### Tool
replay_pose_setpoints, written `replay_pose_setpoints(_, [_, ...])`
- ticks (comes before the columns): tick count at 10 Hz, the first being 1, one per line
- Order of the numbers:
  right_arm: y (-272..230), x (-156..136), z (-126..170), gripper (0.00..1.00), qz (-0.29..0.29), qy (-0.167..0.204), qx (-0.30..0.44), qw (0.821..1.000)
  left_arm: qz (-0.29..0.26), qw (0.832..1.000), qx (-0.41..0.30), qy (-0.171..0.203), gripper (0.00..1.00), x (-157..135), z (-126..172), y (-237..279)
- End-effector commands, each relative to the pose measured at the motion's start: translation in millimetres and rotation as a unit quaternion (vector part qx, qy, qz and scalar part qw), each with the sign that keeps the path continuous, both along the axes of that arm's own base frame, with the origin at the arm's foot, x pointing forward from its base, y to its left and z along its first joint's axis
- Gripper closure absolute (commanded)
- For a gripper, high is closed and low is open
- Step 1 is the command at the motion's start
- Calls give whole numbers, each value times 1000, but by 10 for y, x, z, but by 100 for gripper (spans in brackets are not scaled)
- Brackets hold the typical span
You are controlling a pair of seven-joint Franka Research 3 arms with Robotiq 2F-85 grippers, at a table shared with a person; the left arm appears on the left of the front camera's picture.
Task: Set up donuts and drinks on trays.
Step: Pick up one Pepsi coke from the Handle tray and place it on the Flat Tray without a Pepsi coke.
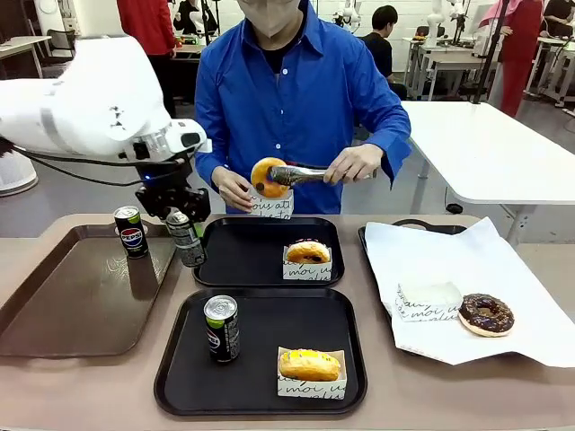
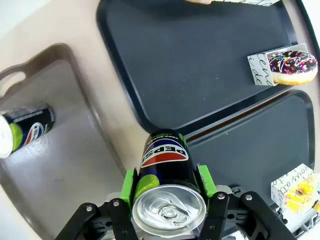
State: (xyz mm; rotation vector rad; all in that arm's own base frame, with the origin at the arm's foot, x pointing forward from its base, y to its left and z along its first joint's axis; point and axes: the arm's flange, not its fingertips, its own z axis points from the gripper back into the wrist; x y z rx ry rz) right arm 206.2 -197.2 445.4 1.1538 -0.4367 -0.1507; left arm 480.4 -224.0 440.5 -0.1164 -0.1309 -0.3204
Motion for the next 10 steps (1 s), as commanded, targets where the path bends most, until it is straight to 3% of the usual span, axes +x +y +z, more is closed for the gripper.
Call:
replay_pose_setpoints(1, [-10, -1, -7, 0, 2, -8, 4, 1000, 4, 1000, 12, -4, 41, 97, -40, -186])
replay_pose_setpoints(3, [-10, -1, -7, 0, 2, -8, 4, 1000, -7, 1000, 25, 9, 41, 111, -163, -193])
replay_pose_setpoints(4, [-10, -1, -7, 0, 2, -8, 4, 1000, -5, 999, 29, 16, 41, 75, -27, -77])
replay_pose_setpoints(5, [-10, -1, -7, 0, 2, -8, 4, 1000, -4, 998, 59, 13, 41, -108, 299, 219])
replay_pose_setpoints(7, [-10, -1, -7, 0, 2, -8, 4, 1000, -24, 998, 63, 11, 41, -719, 998, 1077])
replay_pose_setpoints(8, [-10, -1, -7, 0, 2, -8, 4, 1000, -20, 998, 61, 12, 41, -945, 1113, 1391])
replay_pose_setpoints(10, [-10, -1, -7, 0, 2, -8, 4, 1000, 22, 998, 52, 14, 41, -1030, 1115, 1732])
